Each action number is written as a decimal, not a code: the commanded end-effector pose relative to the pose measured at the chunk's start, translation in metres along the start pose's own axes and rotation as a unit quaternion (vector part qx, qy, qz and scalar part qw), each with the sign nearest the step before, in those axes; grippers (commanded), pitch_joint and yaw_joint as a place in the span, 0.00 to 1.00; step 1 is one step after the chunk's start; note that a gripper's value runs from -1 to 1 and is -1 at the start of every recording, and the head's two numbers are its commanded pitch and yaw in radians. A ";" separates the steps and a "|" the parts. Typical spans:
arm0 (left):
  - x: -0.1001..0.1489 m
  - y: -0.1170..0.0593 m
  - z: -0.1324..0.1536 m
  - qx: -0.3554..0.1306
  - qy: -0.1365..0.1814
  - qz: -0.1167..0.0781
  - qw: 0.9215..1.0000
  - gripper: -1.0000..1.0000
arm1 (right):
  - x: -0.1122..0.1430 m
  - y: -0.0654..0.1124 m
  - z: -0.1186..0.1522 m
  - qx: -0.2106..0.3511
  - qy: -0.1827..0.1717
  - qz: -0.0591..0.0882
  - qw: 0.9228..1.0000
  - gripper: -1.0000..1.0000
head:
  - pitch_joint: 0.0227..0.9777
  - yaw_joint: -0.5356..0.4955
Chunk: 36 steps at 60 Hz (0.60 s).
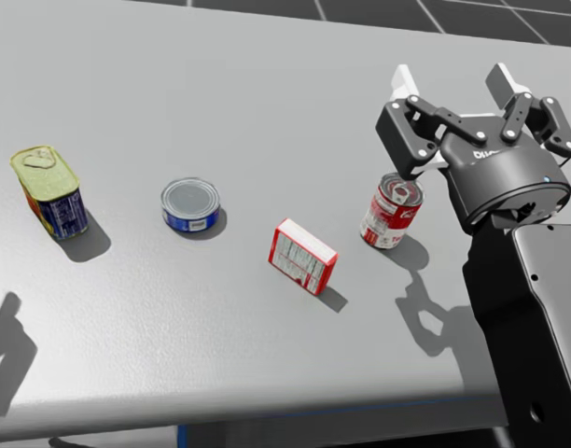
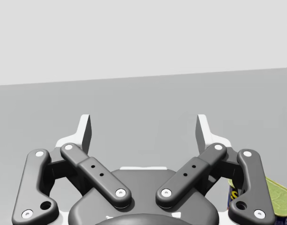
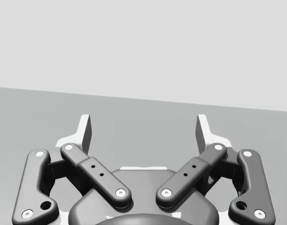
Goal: Grasp the gelatin box and hold it up.
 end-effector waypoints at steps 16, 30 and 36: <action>0.001 -0.001 0.001 0.002 0.000 0.004 1.000 0.00 | 0.040 0.023 0.035 0.081 0.036 -0.039 0.995 0.00 | 0.89 0.31; 0.001 -0.001 0.001 0.002 0.000 0.004 1.000 0.00 | 0.039 0.033 0.086 0.135 0.047 -0.011 0.990 0.00 | 0.88 0.30; 0.001 -0.002 0.002 0.001 0.000 0.004 1.000 0.00 | 0.035 0.033 0.100 0.156 0.056 -0.013 0.986 0.00 | 0.88 0.30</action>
